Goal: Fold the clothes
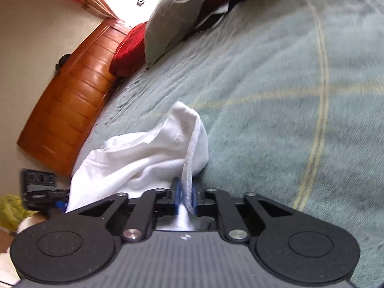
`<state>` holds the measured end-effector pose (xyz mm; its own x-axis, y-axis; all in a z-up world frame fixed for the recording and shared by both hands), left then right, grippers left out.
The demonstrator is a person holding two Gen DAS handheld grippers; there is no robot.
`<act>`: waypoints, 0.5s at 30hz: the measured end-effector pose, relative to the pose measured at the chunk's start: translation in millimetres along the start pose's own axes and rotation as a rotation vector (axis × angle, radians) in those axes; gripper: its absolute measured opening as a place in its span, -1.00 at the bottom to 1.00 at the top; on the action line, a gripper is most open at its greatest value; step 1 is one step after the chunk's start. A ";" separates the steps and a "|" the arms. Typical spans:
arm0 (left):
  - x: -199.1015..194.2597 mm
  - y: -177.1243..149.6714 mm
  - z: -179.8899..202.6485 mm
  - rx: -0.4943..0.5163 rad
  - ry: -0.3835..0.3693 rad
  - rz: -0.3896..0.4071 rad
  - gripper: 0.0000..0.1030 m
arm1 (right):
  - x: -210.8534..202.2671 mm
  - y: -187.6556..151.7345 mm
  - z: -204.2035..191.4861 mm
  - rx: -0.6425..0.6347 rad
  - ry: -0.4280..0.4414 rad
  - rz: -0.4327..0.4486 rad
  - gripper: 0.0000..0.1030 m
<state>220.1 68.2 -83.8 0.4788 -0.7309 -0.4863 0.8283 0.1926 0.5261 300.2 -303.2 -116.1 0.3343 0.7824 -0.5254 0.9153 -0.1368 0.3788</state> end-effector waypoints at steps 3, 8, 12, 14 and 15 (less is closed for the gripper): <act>0.6 -2.1 -1.6 -0.016 0.014 -0.002 -0.59 | -1.8 -2.4 -0.1 -0.009 -0.019 -0.010 -0.75; -18.0 16.2 13.8 0.066 0.049 0.038 -0.69 | -11.9 -0.6 -25.9 -0.106 -0.106 0.032 -0.87; -34.8 46.7 22.4 0.129 0.098 0.077 -0.73 | -28.8 9.4 -42.1 -0.172 -0.140 0.084 -0.87; -34.9 59.5 26.9 0.170 0.134 0.080 -0.74 | -34.2 18.7 -49.3 -0.202 -0.159 0.108 -0.87; -34.1 66.4 28.5 0.194 0.152 0.081 -0.74 | -35.5 23.7 -52.6 -0.216 -0.170 0.120 -0.87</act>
<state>250.6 87.2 -12.4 0.5914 -0.6085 -0.5291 0.7215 0.1062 0.6842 298.3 -302.2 -48.4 0.4864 0.6533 -0.5803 0.8044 -0.0755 0.5892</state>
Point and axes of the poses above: each gripper's, at about its wrist camera, not at the fingertips, and x roughly the way its jaws point, z to its right, y to its top, the point moved 1 cm from there along x, roughly the way its jaws point, and after that the axes turned 6 degrees about x, right-handed, at the moved point
